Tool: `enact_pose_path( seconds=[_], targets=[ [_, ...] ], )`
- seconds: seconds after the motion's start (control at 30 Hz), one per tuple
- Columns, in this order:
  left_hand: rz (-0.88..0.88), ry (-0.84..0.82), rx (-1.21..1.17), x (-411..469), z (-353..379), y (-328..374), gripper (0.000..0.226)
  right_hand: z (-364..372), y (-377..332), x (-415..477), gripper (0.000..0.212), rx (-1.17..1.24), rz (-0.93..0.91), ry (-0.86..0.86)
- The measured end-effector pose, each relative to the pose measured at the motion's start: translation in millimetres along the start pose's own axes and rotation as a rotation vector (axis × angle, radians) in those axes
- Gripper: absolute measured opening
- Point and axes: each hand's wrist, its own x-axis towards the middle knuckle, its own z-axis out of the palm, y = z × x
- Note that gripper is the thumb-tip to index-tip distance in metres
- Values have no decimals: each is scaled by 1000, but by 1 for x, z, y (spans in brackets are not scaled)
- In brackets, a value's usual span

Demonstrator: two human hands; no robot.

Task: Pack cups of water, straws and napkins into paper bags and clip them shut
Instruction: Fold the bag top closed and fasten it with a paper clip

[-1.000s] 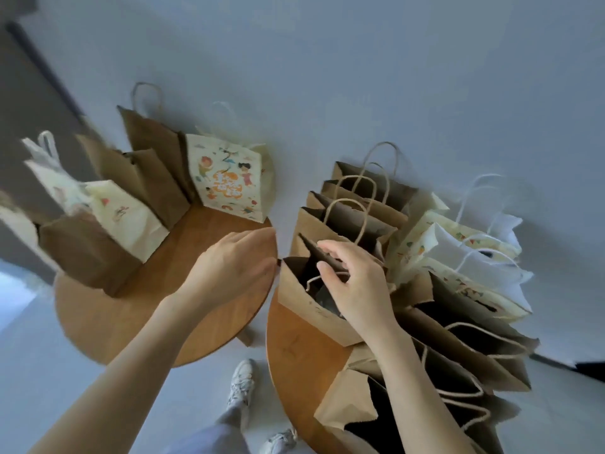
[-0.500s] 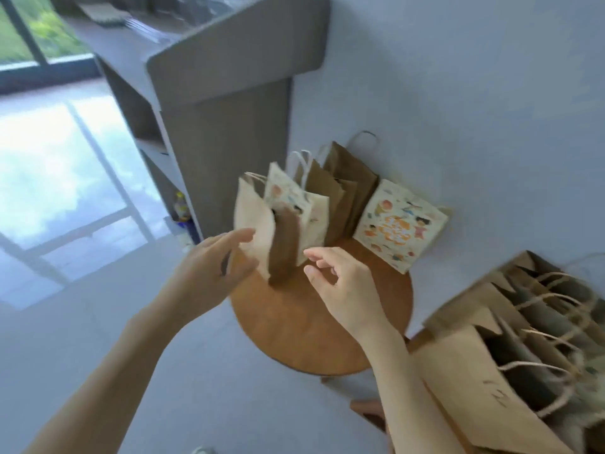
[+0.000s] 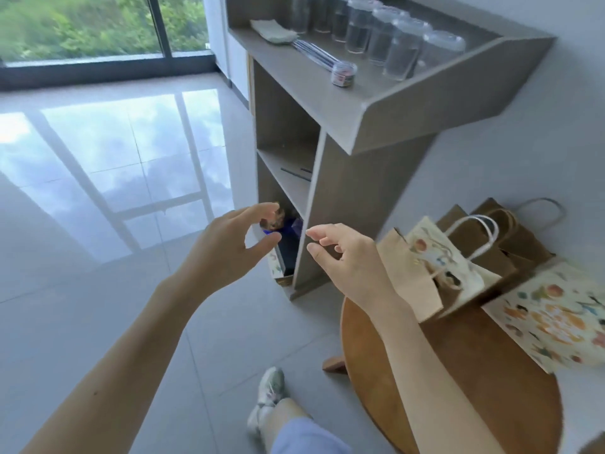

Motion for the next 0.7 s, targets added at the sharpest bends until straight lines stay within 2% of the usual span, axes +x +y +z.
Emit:
enact_pose_path(
  seconds=[0.17,0.37,0.53,0.7],
  targets=[
    [35,2,44,94,-20,-54,41,25,11,113,22,53,0,28],
    [102,-35,54,219,-37,-95,39,21,15,233,24,6,25,95],
    [178,-90,27,311,-36,-118,41,15,22,303,25,77,96,208],
    [359,-126,-5,412,-21,-138,39,22,42,364,24,15,141,373]
  ],
)
